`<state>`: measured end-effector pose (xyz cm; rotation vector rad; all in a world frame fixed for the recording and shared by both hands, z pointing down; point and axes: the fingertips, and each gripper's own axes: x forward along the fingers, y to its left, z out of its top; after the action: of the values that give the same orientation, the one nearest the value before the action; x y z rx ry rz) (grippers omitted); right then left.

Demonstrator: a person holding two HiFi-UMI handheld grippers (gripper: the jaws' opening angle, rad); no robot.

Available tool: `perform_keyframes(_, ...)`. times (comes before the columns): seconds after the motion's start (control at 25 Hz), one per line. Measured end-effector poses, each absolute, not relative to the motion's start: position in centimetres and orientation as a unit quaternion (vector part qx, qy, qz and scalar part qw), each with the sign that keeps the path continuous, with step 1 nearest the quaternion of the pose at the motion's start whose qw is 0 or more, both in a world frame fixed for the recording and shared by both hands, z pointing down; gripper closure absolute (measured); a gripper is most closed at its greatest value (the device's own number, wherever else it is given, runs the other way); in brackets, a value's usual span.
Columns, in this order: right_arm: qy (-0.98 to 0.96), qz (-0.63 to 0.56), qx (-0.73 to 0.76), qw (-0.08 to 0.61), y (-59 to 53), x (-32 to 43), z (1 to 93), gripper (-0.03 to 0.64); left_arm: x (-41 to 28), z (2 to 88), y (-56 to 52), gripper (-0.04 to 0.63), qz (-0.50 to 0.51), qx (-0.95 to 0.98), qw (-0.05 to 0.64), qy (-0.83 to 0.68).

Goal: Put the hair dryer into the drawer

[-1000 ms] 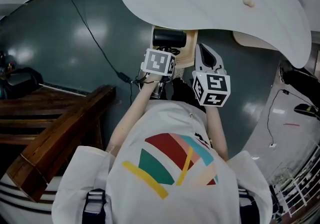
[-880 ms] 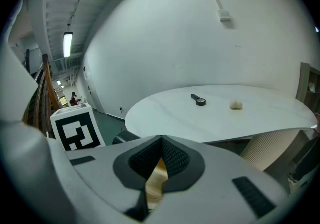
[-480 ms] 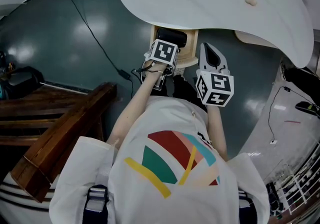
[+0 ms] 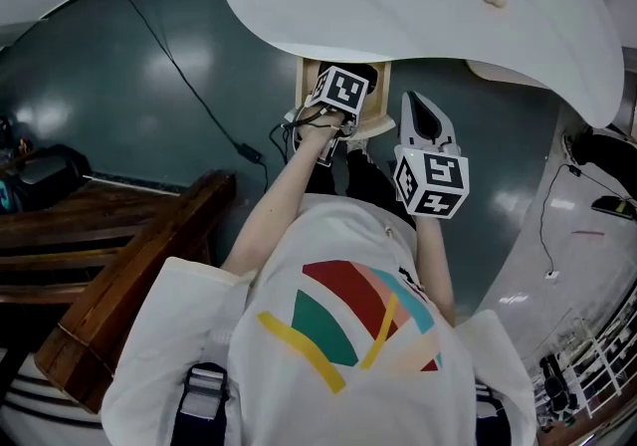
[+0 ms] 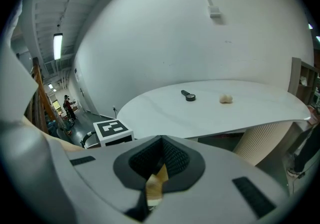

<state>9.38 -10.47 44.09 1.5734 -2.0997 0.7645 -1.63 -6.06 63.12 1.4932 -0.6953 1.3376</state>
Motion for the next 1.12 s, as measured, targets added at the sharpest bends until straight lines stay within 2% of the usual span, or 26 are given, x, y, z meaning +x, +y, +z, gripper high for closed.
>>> perform_keyframes(0.48, -0.727, 0.29, 0.584, 0.215, -9.4, 12.0, 45.1, 0.607, -1.1, 64.0, -6.5, 0.426, 0.596, 0.6, 0.471, -0.25)
perform_keyframes(1.12, -0.725, 0.296, 0.581, 0.221, -9.8, 11.8, 45.9, 0.607, -0.1, 64.2, -11.6, 0.423, 0.571, 0.638, 0.417, -0.307)
